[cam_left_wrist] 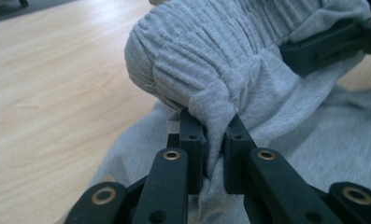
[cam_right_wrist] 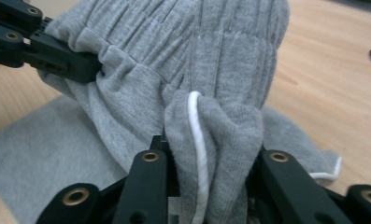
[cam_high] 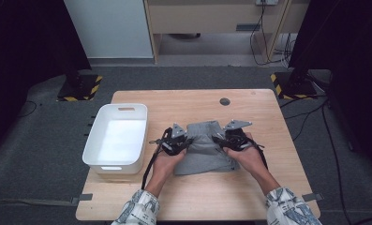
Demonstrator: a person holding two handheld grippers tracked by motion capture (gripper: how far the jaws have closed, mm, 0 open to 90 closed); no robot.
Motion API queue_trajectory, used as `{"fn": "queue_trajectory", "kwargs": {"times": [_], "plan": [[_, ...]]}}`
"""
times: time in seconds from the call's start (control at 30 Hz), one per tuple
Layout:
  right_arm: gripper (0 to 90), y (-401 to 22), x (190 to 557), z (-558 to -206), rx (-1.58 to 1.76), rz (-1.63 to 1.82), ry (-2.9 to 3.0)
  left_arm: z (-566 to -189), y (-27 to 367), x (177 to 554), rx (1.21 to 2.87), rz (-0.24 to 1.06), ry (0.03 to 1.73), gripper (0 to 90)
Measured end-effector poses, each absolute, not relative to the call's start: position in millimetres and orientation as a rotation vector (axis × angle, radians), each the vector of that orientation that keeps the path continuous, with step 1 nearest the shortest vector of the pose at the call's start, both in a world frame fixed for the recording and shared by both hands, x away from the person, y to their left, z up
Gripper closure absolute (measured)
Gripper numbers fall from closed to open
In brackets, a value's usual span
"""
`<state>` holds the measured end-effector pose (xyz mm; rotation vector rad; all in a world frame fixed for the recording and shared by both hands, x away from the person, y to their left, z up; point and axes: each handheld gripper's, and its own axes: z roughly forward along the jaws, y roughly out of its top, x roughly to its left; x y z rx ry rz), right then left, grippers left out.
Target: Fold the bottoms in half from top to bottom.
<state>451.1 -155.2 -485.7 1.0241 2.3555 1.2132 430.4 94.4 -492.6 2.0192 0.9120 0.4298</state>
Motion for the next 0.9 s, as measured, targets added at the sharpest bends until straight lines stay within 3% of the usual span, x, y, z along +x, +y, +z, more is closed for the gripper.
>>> {"fn": "queue_trajectory", "kwargs": {"times": [0.53,0.6,0.7,0.9], "plan": [[56.4,-153,432,-492,0.957,1.161,2.445,-520,101,409,2.062,0.417,0.881,80.0],[50.8,-153,432,-490,0.963,1.158,2.44,-522,102,409,2.058,0.416,0.869,80.0],[33.5,-153,434,-486,1.002,1.165,2.427,-523,104,410,2.046,0.398,0.875,80.4],[23.8,-149,440,-471,1.023,1.187,2.401,-520,104,409,2.041,0.404,0.868,81.1]]}}
